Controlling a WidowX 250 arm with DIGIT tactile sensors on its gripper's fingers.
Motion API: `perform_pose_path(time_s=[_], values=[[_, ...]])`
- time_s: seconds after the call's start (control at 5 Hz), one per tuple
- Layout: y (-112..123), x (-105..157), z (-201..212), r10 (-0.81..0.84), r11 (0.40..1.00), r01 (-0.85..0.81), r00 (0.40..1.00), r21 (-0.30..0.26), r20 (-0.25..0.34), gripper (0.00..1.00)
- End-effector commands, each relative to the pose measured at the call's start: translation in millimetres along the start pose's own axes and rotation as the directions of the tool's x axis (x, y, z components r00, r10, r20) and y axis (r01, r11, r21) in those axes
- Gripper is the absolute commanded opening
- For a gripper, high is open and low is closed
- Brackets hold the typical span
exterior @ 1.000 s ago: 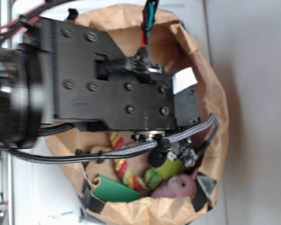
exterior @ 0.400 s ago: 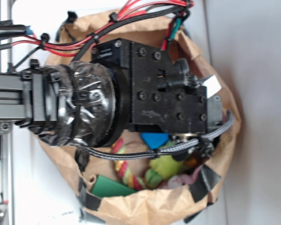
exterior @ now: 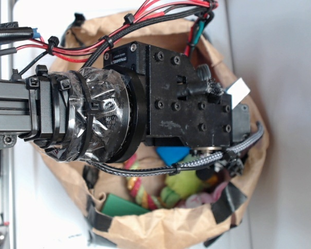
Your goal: Grab the blue block.
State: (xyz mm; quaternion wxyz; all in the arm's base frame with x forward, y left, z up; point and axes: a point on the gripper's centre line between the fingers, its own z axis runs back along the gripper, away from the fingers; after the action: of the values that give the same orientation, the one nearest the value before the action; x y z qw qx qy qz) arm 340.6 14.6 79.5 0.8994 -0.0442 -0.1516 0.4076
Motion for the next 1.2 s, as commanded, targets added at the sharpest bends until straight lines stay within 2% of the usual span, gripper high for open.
perform_pose_path(time_s=[0.0,0.2,0.8,1.0], values=[[-0.4,9.1,14.0,-0.038,0.997,0.036,0.999,-0.061,-0.023,1.00],[-1.0,8.4,15.1,-0.042,0.997,0.040,0.999,-0.067,-0.028,1.00],[-11.9,29.2,0.3,0.027,0.999,-0.026,1.000,-0.037,0.009,1.00],[-13.0,27.9,-3.4,0.019,0.999,-0.018,0.999,-0.035,0.030,1.00]])
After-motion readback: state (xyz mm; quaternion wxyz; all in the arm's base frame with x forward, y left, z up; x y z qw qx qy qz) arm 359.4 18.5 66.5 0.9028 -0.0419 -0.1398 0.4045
